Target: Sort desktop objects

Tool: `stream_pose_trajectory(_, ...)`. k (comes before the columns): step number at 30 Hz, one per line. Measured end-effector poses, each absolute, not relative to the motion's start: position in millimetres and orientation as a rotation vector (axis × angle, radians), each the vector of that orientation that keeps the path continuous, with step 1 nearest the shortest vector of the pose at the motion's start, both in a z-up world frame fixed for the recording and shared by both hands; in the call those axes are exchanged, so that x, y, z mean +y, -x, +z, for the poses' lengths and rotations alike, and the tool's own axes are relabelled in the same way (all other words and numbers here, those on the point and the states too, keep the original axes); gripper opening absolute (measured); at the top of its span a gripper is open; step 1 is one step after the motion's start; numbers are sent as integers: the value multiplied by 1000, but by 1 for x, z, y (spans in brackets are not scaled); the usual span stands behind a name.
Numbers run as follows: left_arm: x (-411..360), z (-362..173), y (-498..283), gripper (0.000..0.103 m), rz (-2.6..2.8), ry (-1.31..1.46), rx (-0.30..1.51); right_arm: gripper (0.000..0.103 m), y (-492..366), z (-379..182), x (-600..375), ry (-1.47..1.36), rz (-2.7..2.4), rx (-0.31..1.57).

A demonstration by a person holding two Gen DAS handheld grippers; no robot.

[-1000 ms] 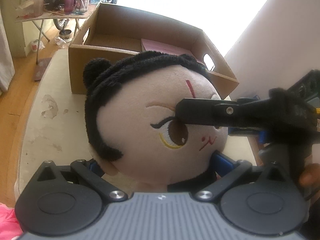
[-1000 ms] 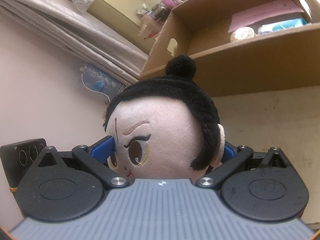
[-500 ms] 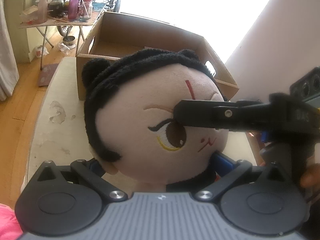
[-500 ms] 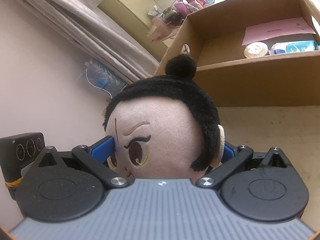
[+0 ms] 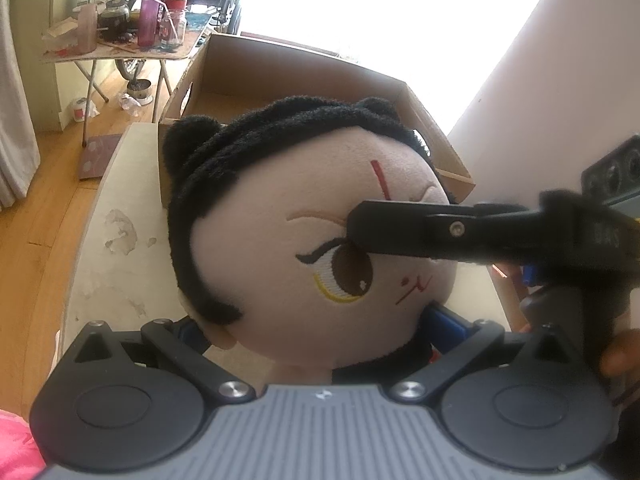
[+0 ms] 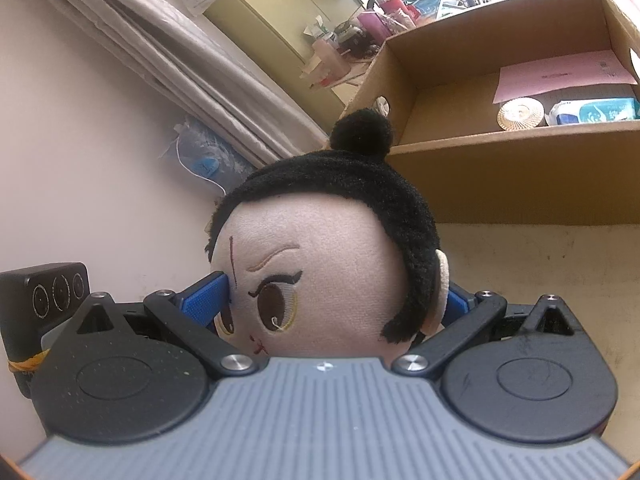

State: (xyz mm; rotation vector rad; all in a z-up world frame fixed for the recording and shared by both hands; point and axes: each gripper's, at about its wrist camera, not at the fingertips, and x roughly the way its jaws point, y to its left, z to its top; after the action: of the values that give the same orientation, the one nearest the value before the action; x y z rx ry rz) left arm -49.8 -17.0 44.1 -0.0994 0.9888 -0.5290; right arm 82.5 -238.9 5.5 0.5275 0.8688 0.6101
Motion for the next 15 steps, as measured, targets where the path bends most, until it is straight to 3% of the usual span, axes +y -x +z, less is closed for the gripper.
stream_pose_trajectory(15,-10,52,47,103,-539,73,942,102,-86,19,-234,-480,592,826)
